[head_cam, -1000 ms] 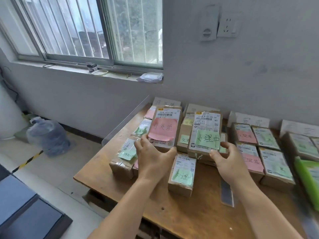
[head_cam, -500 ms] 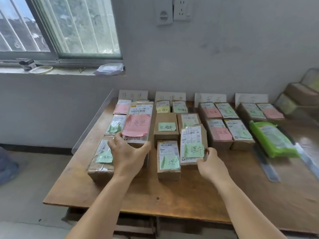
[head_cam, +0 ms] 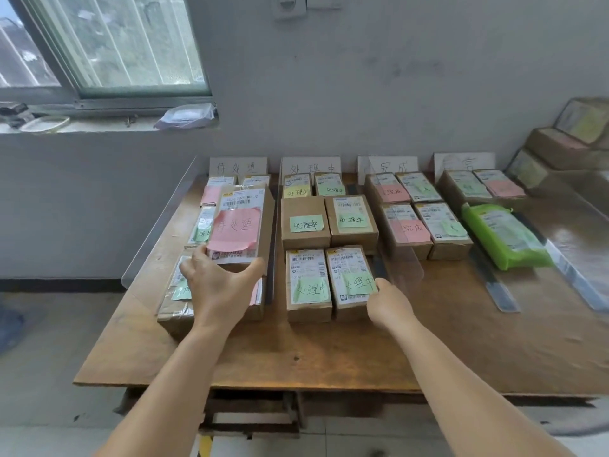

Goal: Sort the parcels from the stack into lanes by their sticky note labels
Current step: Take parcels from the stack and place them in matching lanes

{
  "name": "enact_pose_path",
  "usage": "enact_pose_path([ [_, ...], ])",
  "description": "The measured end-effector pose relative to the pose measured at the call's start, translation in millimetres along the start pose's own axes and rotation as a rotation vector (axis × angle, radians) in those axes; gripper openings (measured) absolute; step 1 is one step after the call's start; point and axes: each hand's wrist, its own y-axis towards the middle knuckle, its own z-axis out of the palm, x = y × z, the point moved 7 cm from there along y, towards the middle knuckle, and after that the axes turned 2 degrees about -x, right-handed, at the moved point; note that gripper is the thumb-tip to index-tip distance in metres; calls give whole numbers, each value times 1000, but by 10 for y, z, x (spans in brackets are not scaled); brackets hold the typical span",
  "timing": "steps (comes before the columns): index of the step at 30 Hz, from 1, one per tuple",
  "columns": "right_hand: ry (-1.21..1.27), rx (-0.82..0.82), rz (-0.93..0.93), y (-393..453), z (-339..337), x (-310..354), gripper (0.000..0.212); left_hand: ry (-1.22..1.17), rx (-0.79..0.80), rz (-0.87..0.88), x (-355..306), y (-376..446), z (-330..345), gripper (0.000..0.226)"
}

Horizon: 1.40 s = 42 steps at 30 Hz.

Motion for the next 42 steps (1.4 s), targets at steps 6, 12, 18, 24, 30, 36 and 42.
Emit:
enact_pose_path([
  [6,29,-88,-72,-129,-83,192,35,-1,-3,-28,123,25,-126,82],
  [12,148,-88,-451,-432,-137,1139,54,44,-33,-90,235,230,-182,82],
  [18,144,80,-689,-439,127,2087,53,76,-17,-78,233,545,58,82],
  [24,55,222,-647,-13,363,2507,40,157,38,-143,197,932,446,81],
  [30,-93,237,-565,466,453,2638,33,213,82,-191,270,1256,776,91],
  [36,-180,254,-557,677,566,2710,35,279,119,-239,395,1374,928,96],
  [42,-204,232,-585,661,545,2742,46,378,187,-139,404,1408,894,112],
])
